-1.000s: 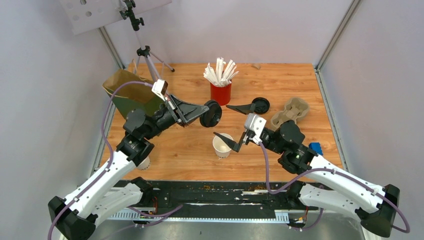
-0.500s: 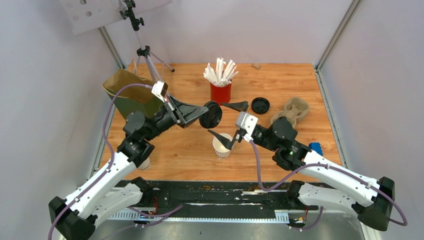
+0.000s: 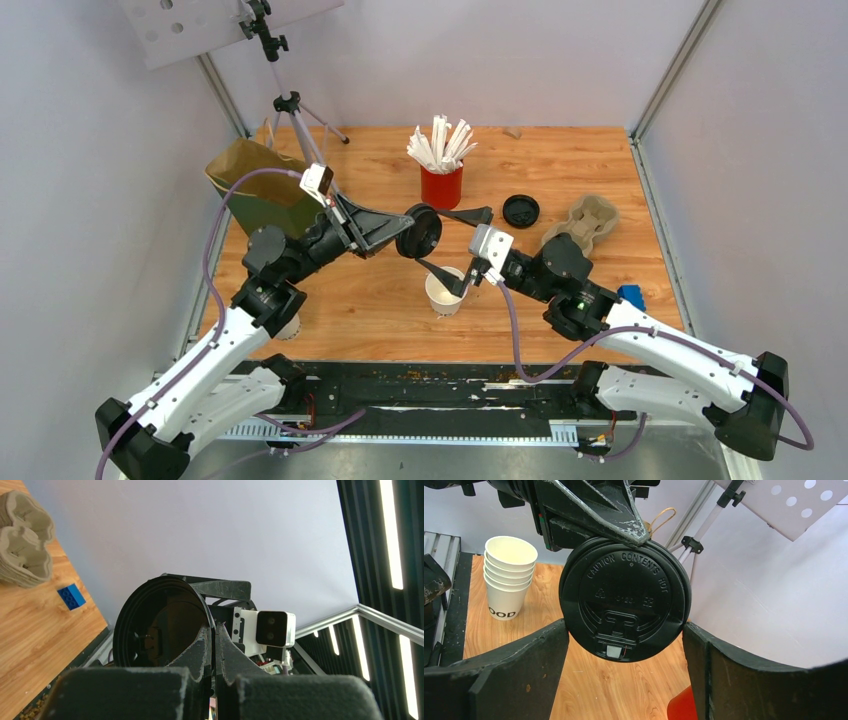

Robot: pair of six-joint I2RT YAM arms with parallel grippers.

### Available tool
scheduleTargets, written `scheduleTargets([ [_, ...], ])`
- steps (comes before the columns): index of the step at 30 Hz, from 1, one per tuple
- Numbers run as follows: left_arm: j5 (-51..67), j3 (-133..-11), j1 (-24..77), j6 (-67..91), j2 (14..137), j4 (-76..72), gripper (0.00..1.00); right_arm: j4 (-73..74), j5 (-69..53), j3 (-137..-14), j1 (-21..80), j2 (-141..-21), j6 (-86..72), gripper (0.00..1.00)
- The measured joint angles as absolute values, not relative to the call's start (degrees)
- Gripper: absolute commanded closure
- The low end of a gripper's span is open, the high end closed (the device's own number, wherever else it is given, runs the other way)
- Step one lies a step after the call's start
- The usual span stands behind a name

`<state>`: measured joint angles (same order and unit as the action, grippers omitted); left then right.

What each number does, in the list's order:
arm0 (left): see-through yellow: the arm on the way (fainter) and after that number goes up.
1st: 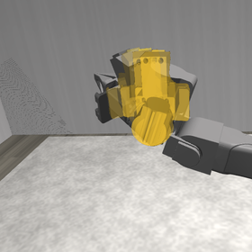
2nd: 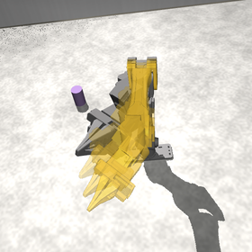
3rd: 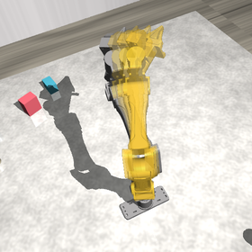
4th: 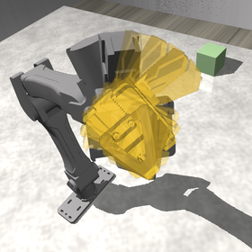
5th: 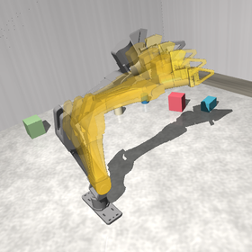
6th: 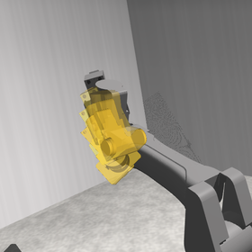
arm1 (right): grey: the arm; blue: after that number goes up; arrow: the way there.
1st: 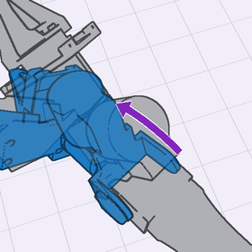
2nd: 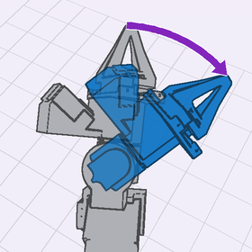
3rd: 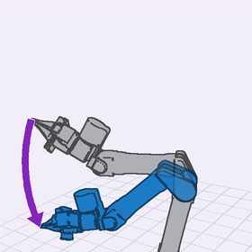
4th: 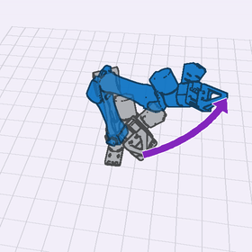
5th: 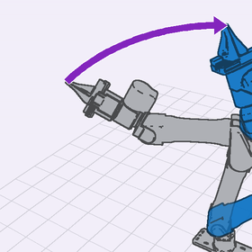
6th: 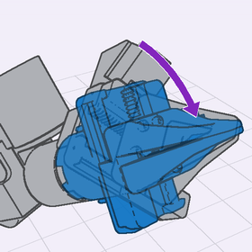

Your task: Pack the takeout coffee

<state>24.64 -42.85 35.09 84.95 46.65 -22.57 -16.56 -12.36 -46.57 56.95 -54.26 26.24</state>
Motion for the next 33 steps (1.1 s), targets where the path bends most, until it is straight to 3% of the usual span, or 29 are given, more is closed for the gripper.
scheduleTargets([
  [12,24.0,-42.4,35.1,84.9,45.4,-22.1,0.98,-16.6,-12.8,-46.6,57.0,-54.2,25.8,0.25],
  [15,23.8,-42.3,35.1,84.9,45.0,-21.9,1.0,-16.6,-13.0,-46.6,57.0,-54.2,25.6,0.06],
  [17,23.9,-42.3,35.1,84.9,44.9,-22.0,1.0,-16.6,-13.2,-46.6,57.0,-54.1,25.3,0.0],
  [24,24.0,-42.2,35.1,84.7,44.8,-22.1,1.0,-16.4,-14.0,-47.3,57.0,-54.1,25.1,0.0],
  [30,24.5,-41.9,35.1,84.4,44.8,-22.2,1.0,-16.6,-14.5,-49.0,57.2,-54.7,25.1,0.1],
  [33,24.8,-41.6,35.1,84.3,44.9,-22.5,1.0,-16.6,-14.7,-49.3,57.3,-55.4,25.0,0.07],
])
